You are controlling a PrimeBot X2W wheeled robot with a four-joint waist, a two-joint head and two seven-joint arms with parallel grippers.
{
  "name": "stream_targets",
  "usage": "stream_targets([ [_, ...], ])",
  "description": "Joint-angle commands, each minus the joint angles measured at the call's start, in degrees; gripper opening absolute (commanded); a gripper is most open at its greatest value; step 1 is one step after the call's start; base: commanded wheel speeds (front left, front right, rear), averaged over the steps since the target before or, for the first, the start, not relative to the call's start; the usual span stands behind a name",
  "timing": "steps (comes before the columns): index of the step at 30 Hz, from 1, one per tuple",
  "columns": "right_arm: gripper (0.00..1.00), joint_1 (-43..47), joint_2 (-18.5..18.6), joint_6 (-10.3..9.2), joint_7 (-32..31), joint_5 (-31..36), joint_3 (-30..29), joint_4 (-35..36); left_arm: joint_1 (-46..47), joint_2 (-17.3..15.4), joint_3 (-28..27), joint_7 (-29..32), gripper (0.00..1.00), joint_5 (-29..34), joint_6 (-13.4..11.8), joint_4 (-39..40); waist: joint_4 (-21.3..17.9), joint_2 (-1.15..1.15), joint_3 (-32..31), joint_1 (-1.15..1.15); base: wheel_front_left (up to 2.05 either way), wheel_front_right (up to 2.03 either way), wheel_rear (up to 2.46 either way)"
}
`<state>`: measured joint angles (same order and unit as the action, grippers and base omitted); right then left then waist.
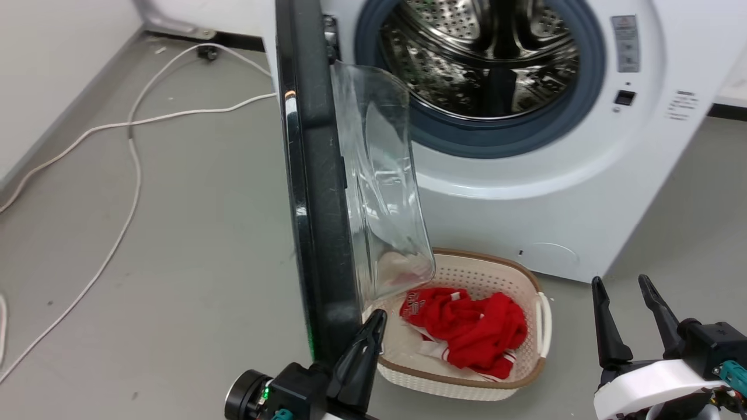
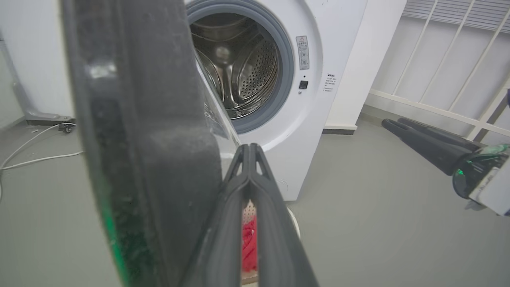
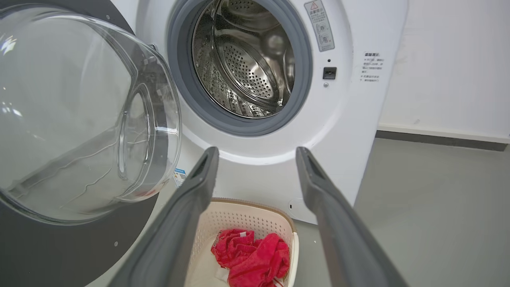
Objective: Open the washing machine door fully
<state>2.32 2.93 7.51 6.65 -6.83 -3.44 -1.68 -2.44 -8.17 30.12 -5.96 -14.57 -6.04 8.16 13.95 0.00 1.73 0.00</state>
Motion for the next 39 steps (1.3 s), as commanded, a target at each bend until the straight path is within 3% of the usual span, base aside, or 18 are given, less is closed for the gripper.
stream_targets([
  [1,1.00,0.11,-0.09,-0.04,-0.10,0.16,-0.08,0.41,-0.74,-0.75,-1.23,0.04,0.00,-0.18,-0.97,0.14,3.15,0.00,0.28,0.00,0.00,0.00,0.00],
  [8,1.00,-0.59,-0.09,-0.04,-0.18,0.58,0.19,0.89,-2.19,-1.77,-2.65,-0.41,0.00,-0.46,-2.46,1.25,8.28,0.00,1.13,0.00,0.00,0.00,0.00],
  [18,1.00,-1.43,-0.09,-0.04,-0.58,1.07,0.41,1.32,-0.89,-3.91,-7.64,-1.99,0.00,-0.96,-4.74,1.09,11.67,0.00,2.57,0.00,0.00,0.00,0.00],
  [31,1.00,-2.64,-0.09,-0.04,-1.54,1.29,1.51,1.65,6.81,-7.90,-19.96,-6.68,0.00,-7.10,-4.24,-7.50,10.02,0.00,4.30,0.00,0.00,0.00,0.00],
  [39,1.00,-3.67,-0.09,-0.04,-2.12,0.86,1.29,1.74,13.13,-11.54,-25.50,-7.99,0.00,-10.56,-1.32,-16.34,8.15,0.00,5.96,0.00,0.00,0.00,0.00],
])
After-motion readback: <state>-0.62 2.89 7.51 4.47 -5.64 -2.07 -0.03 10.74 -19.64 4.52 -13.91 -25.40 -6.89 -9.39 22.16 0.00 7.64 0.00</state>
